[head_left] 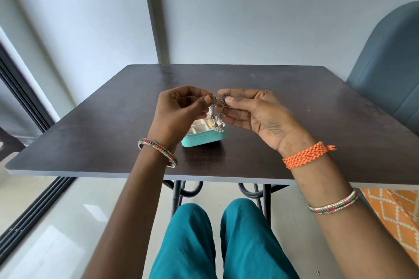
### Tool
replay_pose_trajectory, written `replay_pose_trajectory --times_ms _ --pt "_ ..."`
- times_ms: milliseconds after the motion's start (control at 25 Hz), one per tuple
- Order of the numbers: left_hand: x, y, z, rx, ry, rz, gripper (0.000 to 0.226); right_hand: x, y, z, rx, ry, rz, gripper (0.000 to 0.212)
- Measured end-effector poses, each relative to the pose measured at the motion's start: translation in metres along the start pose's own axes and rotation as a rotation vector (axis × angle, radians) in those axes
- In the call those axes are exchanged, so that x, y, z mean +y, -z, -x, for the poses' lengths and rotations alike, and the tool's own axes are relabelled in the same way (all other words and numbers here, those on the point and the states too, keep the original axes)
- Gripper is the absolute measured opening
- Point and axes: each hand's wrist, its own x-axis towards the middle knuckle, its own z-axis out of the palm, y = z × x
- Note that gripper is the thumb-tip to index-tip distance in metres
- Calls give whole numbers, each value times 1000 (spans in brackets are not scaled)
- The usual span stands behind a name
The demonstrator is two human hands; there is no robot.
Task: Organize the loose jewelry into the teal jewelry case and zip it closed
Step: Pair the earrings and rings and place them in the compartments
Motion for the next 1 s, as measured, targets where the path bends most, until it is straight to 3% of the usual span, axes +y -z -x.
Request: replay_pose_trajectory --times_ms 280,520,640,1000 --pt "-10 23 -9 72 59 82 4 12 -20 -31 -62 -25 -146 17" --pt "-25 31 -1 54 59 2 8 33 -32 -42 -52 -125 -157 16" --pt "-32 36 4 56 57 19 7 48 -34 -37 -7 -147 -121 17" --pt "-42 29 -22 92 88 90 10 71 -40 -28 279 33 -245 22"
